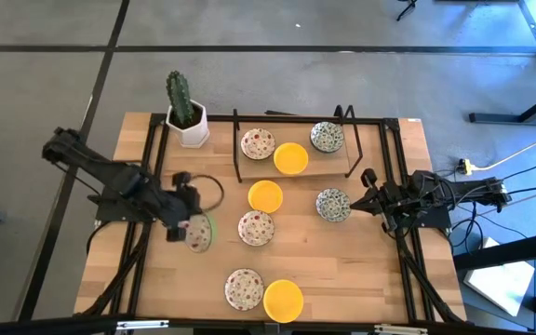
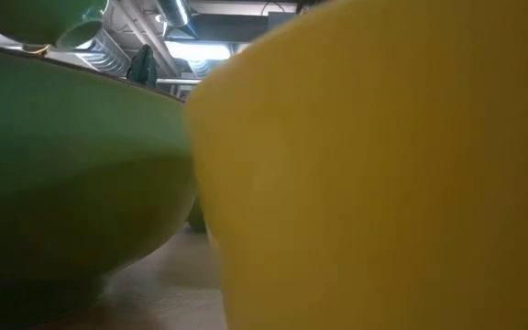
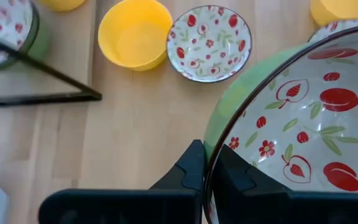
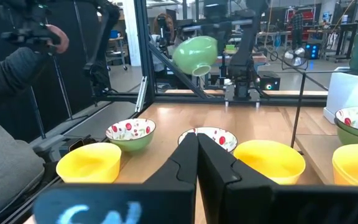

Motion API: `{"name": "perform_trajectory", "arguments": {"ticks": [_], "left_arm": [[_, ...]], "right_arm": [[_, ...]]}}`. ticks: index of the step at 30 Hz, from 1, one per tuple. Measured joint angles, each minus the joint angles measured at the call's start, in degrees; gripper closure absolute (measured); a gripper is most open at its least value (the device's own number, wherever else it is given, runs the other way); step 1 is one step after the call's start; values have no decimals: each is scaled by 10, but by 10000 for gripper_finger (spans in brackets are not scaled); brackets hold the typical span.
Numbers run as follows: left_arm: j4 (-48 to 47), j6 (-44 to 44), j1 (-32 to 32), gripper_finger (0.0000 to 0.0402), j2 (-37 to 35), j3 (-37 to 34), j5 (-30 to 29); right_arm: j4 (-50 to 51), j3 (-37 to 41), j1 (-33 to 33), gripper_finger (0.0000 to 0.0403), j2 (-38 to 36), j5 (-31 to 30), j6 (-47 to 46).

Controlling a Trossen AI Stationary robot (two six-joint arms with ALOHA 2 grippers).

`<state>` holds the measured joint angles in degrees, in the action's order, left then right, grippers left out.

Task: Pick & Place Mini bowls
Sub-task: Stack the green patterned bowl on the green patterned bowl on the shelf

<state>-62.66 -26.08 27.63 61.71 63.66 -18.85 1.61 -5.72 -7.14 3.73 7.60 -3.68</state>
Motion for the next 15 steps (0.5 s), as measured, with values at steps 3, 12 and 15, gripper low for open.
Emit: {"name": "perform_trajectory", "arguments": {"ticks": [3, 12, 15], "left_arm": [[13, -21, -11, 395, -61, -56, 7], [4, -124, -12, 395, -179, -177, 27], [2, -144, -12, 395, -202, -200, 29]], "right_arm": [[0, 0, 0, 397, 0, 0, 0], [0, 0, 0, 397, 0, 0, 8], [0, 0, 0, 397, 0, 0, 9]]}}
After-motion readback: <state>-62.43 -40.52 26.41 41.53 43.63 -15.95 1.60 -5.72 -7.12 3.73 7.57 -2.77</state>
